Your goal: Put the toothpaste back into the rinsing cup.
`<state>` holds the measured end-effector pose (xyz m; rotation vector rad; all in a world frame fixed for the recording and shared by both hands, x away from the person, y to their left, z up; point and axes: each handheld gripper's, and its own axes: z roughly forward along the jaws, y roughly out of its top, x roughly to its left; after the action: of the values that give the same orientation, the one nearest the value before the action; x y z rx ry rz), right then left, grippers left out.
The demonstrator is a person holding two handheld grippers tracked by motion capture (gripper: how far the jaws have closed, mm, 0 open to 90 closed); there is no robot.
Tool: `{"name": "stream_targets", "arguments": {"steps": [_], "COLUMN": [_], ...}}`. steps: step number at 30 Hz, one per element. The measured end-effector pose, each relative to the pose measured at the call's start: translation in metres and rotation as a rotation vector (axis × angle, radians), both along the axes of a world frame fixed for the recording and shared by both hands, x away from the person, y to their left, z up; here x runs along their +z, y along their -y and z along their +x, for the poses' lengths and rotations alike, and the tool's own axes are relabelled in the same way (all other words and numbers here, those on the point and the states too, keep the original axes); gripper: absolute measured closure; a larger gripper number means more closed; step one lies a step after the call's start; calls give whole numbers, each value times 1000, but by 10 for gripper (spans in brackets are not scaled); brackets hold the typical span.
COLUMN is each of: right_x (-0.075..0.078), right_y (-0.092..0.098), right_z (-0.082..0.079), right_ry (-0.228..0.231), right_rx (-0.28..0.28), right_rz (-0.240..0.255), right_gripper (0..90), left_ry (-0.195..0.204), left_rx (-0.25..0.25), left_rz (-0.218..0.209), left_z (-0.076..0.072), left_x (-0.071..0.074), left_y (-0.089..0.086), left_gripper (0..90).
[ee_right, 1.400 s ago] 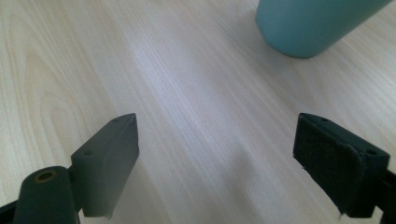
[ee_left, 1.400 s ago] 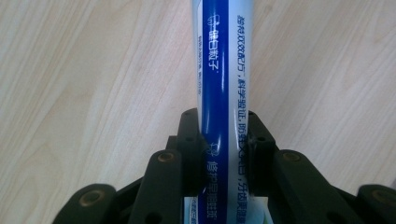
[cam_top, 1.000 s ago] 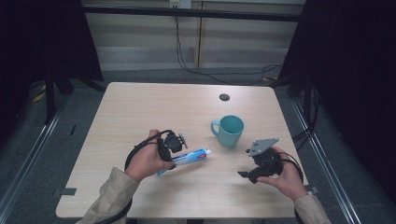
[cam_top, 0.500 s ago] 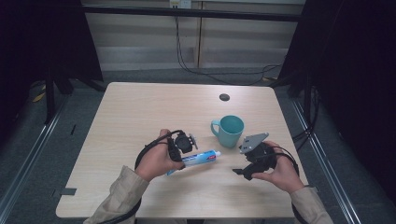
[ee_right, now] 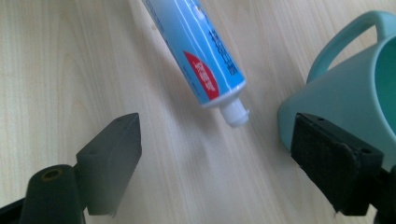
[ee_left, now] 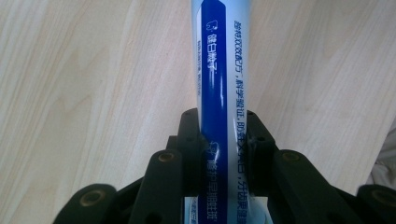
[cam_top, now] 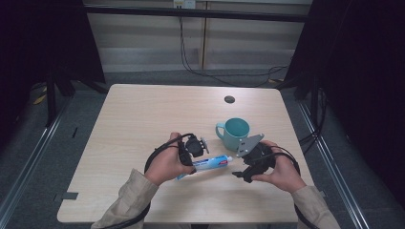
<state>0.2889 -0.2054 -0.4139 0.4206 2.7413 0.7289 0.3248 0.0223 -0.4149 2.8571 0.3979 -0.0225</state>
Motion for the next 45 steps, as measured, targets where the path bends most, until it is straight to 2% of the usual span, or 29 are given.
{"name": "stream_targets", "arguments": {"steps": [5, 15, 24, 29, 30, 32, 34, 37, 45], "right_x": [2, 4, -1, -8, -8, -12, -13, -13, -13], "right_y": [-9, -18, -28, -34, -34, -38, -40, -41, -43], "right_z": [2, 3, 5, 5, 5, 5, 5, 5, 6], "right_ry": [8, 11, 12, 0, 0, 3, 5, 12, -3], "right_rx": [39, 70, 116, 146, 146, 166, 167, 175, 184], "right_rz": [-15, -17, -29, -21, -21, -26, -24, -23, -11], "right_gripper": [171, 177, 188, 212, 212, 222, 232, 244, 300], "left_ry": [-7, -9, -15, -27, -40, -46, -45, -42, -37], "left_rx": [-5, -14, -35, -49, -44, -42, -54, -44, -51], "left_rz": [-17, -35, -58, -95, -105, -144, -146, -165, -190], "left_z": [-1, -1, -2, -3, -3, -3, -2, -4, -3], "left_x": [0, 1, 4, 6, 7, 9, 10, 11, 13], "left_y": [5, 10, 16, 18, 18, 17, 17, 17, 17], "left_gripper": [732, 732, 734, 741, 741, 742, 742, 742, 740]}}
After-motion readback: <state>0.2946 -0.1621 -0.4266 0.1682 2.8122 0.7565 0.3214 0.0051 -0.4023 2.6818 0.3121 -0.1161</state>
